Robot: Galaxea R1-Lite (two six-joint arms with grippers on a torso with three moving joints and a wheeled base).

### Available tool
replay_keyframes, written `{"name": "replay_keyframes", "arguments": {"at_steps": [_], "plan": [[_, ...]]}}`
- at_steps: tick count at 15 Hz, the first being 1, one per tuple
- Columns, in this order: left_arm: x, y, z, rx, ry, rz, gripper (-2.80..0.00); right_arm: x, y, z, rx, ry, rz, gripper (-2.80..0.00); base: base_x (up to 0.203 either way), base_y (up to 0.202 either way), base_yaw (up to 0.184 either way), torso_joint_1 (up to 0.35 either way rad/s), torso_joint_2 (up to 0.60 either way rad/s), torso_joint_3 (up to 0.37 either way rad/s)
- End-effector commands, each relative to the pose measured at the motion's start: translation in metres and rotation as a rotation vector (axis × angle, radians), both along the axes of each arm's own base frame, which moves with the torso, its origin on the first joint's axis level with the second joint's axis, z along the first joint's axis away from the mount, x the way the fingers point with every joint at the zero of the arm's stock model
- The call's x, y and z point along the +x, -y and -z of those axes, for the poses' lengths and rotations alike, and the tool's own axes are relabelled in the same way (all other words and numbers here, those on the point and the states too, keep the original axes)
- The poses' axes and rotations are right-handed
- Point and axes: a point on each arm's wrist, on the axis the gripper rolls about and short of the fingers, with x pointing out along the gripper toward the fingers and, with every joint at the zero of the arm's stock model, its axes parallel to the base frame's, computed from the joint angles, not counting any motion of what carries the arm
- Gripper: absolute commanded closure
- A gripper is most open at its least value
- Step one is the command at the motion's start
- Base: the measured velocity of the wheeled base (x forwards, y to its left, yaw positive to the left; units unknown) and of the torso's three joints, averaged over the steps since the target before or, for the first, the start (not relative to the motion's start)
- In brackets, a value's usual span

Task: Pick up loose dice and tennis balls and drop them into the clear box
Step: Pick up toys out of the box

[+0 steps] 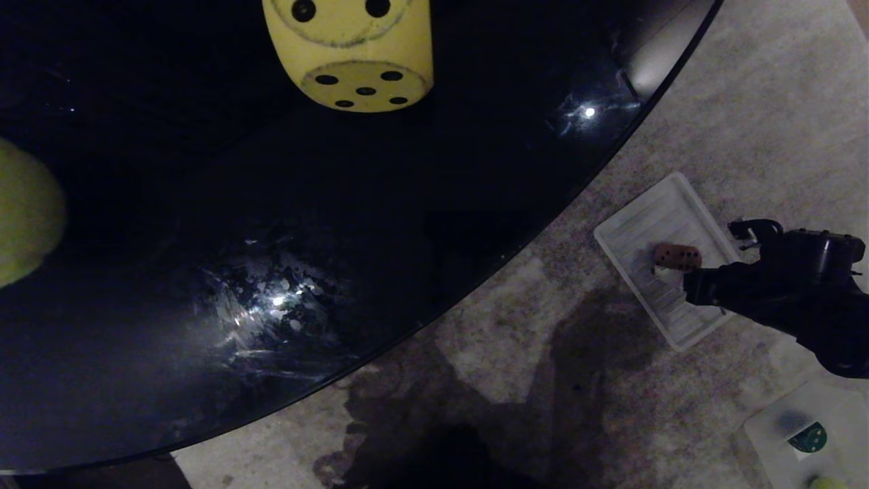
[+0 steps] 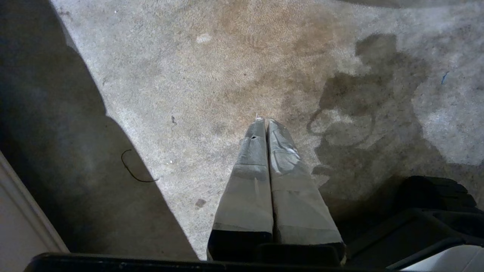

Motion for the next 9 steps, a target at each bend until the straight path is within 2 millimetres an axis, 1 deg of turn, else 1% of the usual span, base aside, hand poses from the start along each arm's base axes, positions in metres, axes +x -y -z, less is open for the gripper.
{"name": "replay_keyframes", "arguments": {"at_steps": [1, 3, 6, 7, 9], "plan": [[0.000, 0.000, 0.000, -0.001, -0.002, -0.002, 0.00, 0.005, -0.001, -0.005, -0.009, 0.034, -0.007, 0.00, 0.000, 0.000, 0.000, 0.000, 0.00, 0.000], [0.000, 0.000, 0.000, -0.001, -0.002, -0.001, 0.00, 0.004, -0.002, -0.005, -0.010, 0.035, -0.009, 0.00, 0.000, 0.000, 0.000, 0.000, 0.00, 0.000], [0.000, 0.000, 0.000, -0.001, -0.002, -0.001, 0.00, -0.003, -0.005, -0.009, -0.015, 0.057, -0.011, 0.00, 0.000, 0.000, 0.000, 0.000, 0.00, 0.000], [0.000, 0.000, 0.000, -0.001, -0.002, -0.001, 0.00, -0.008, -0.006, -0.015, -0.016, 0.067, -0.012, 0.00, 0.000, 0.000, 0.000, 0.000, 0.00, 0.000], [0.000, 0.000, 0.000, -0.001, -0.002, -0.001, 0.00, -0.028, -0.007, -0.028, -0.016, 0.072, -0.007, 0.00, 0.000, 0.000, 0.000, 0.000, 0.00, 0.000]]}}
